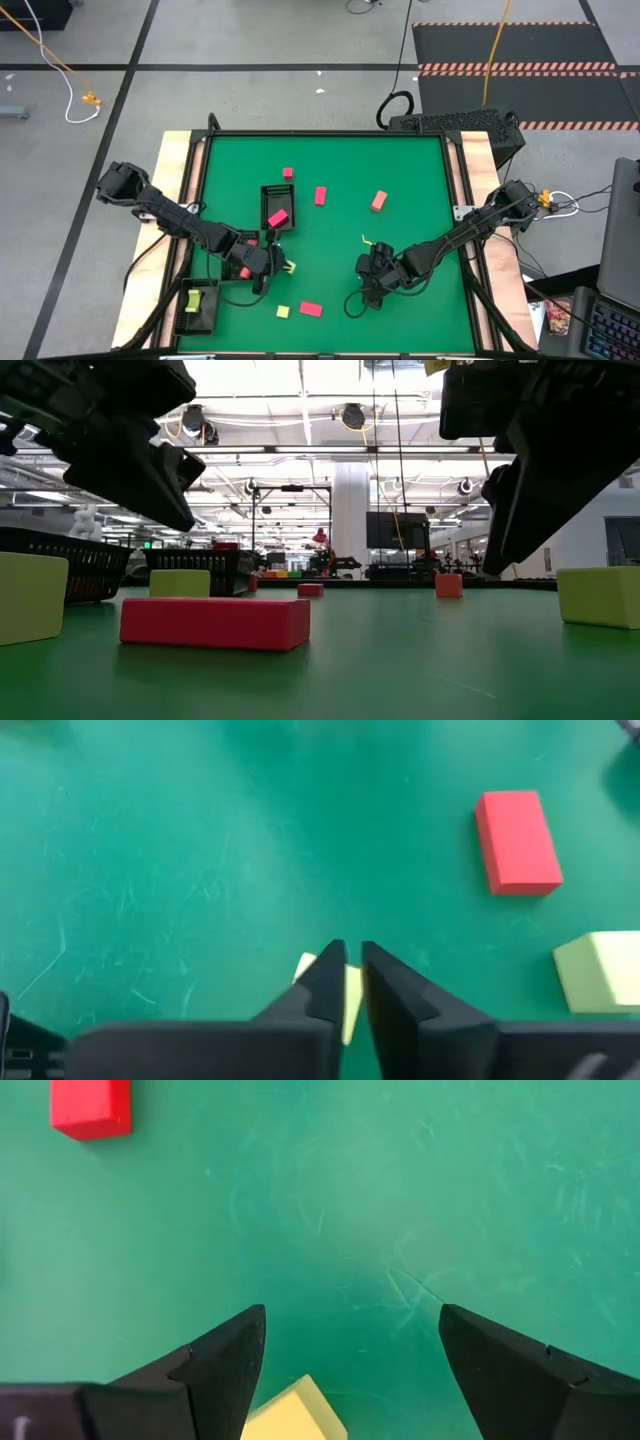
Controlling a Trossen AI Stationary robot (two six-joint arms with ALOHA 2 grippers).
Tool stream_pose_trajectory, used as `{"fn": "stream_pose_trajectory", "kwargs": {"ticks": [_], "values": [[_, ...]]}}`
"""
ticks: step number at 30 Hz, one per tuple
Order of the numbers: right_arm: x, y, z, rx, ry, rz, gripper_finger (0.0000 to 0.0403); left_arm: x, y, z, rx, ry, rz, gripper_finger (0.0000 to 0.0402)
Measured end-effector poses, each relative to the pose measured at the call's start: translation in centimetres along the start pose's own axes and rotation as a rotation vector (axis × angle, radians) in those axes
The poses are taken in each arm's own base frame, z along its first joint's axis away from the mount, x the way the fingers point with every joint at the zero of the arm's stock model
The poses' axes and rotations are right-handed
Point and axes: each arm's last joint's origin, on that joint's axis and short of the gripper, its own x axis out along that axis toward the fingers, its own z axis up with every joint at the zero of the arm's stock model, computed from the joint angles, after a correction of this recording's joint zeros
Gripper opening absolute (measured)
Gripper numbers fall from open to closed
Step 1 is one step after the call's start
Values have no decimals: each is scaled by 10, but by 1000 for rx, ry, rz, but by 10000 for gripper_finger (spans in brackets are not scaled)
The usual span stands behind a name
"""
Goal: Sort & place blocks by color
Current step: Put the green block into the bottom black bin
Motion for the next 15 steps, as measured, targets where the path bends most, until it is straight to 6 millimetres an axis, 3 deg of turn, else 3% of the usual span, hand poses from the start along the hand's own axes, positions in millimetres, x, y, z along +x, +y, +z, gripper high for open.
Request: {"fn": "stream_pose_trajectory", "kwargs": {"ticks": [9,15], "values": [[0,1,1,-1,-10,11,290,2,2,-4,23,41,-5,220],[0,2,2,1,-18,18,290,10,10,-8,5,71,21,284]]}}
